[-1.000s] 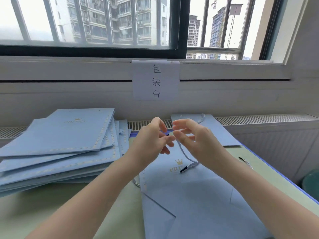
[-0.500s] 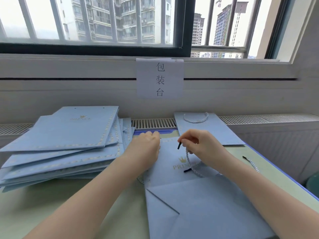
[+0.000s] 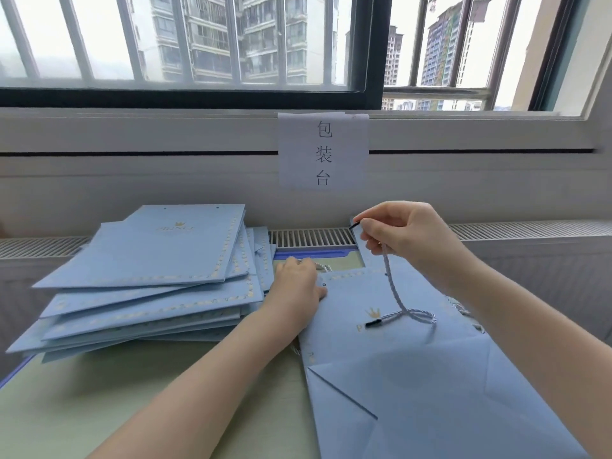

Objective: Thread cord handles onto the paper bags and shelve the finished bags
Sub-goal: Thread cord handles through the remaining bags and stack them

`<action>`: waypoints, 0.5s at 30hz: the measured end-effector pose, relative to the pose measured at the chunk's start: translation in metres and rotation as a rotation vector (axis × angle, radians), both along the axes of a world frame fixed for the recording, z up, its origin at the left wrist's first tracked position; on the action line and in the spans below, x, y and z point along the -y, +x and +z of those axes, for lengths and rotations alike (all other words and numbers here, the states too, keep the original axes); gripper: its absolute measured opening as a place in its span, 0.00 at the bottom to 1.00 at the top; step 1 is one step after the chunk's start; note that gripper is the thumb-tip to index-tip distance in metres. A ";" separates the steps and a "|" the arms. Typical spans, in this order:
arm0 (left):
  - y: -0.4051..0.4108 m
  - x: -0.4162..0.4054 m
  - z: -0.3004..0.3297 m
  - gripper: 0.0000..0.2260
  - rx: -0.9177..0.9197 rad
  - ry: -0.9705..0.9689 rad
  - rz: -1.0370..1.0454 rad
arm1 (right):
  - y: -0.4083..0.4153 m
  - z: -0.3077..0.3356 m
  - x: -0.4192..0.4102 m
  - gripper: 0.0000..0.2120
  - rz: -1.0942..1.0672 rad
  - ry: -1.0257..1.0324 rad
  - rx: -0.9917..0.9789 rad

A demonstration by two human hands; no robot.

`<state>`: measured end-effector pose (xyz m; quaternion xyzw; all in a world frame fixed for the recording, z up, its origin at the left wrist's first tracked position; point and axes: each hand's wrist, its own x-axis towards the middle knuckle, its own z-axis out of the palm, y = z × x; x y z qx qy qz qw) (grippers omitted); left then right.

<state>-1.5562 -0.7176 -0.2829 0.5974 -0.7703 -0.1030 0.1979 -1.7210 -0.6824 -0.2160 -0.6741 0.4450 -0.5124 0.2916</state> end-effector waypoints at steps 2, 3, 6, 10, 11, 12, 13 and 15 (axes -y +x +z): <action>0.000 0.000 0.000 0.17 -0.025 -0.013 0.006 | 0.010 -0.004 0.010 0.04 -0.010 0.017 -0.150; 0.000 0.000 -0.001 0.17 -0.037 -0.023 0.005 | 0.015 -0.010 0.016 0.04 -0.034 0.020 -0.238; 0.000 0.001 -0.002 0.16 -0.064 -0.053 0.006 | 0.024 -0.031 0.031 0.04 -0.097 0.015 -0.393; 0.001 0.002 -0.004 0.14 -0.072 -0.092 0.017 | 0.025 -0.057 0.035 0.03 -0.175 -0.026 -0.367; 0.001 0.002 -0.005 0.14 -0.077 -0.101 0.018 | 0.025 -0.062 0.034 0.03 -0.183 -0.037 -0.375; 0.001 0.002 -0.005 0.13 -0.089 -0.108 0.019 | 0.024 -0.065 0.033 0.03 -0.181 -0.045 -0.391; 0.001 0.002 -0.005 0.13 -0.111 -0.112 0.021 | 0.024 -0.068 0.031 0.03 -0.174 -0.051 -0.406; 0.002 0.004 -0.004 0.11 -0.171 -0.111 0.034 | 0.022 -0.071 0.030 0.04 -0.162 -0.063 -0.399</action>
